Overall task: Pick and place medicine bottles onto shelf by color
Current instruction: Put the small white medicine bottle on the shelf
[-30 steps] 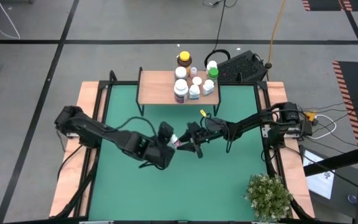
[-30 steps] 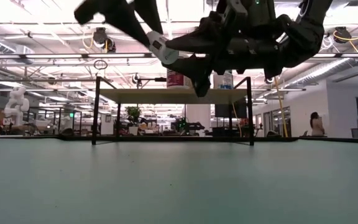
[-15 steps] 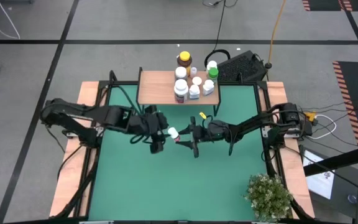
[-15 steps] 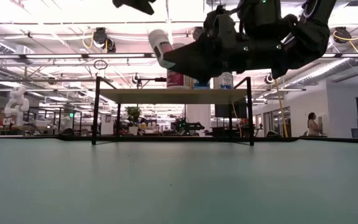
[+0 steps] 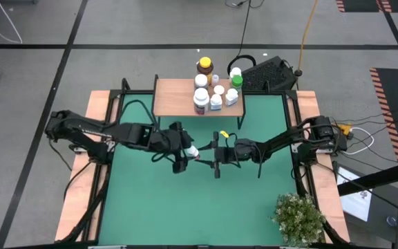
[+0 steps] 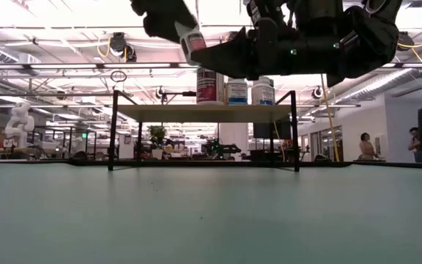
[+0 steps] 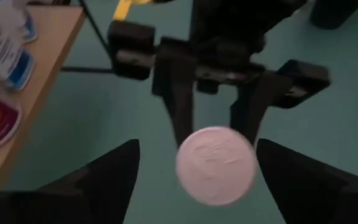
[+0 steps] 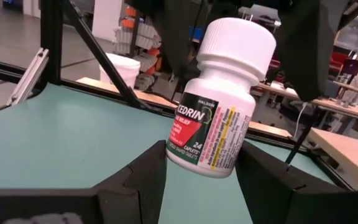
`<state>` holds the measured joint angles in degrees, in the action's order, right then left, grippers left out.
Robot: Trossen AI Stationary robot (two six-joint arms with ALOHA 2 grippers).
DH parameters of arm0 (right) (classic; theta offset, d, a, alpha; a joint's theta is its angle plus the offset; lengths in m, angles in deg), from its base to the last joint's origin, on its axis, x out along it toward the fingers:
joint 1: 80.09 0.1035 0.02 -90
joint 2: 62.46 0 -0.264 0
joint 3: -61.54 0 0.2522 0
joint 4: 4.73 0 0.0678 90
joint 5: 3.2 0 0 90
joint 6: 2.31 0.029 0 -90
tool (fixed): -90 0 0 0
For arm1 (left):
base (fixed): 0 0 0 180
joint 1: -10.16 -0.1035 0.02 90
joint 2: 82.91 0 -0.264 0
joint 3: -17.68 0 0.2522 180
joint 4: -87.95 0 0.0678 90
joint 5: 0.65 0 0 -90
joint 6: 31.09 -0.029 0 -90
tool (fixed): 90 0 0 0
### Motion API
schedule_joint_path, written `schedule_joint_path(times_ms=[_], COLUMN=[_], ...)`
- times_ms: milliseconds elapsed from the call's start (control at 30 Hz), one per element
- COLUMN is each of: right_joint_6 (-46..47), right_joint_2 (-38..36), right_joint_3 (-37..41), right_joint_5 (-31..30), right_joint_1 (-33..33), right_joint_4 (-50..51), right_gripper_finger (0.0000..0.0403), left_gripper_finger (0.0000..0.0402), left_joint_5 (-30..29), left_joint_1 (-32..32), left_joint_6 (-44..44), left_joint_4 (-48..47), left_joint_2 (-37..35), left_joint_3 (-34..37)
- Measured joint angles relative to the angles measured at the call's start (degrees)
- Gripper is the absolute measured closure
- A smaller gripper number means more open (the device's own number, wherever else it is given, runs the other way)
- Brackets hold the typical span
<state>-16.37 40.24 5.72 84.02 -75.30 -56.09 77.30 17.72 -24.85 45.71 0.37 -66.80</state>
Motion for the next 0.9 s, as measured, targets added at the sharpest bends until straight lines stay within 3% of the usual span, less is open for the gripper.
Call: schedule_joint_path(times_ms=[400, 733, 900], right_joint_6=[1.35, 1.60, 2.66], right_joint_2=[0.00, 0.00, 0.00], right_joint_3=[0.00, -0.02, -0.04], right_joint_5=[-0.06, -0.13, -0.14], right_joint_1=[0.15, 0.15, 0.14], right_joint_4=[-0.11, 0.25, 0.64], right_gripper_finger=[0.0232, 0.0232, 0.0231], left_gripper_finger=[0.0083, 0.0241, 0.0252], left_joint_5=[-0.22, -0.37, -0.13], left_joint_1=[1.20, 0.73, 0.34], left_joint_6=[-1.14, -1.00, -0.74], left_joint_4=[0.84, 1.49, 0.45], left_joint_2=[0.02, 0.02, 0.02], left_joint_3=[0.00, 0.00, -0.09])
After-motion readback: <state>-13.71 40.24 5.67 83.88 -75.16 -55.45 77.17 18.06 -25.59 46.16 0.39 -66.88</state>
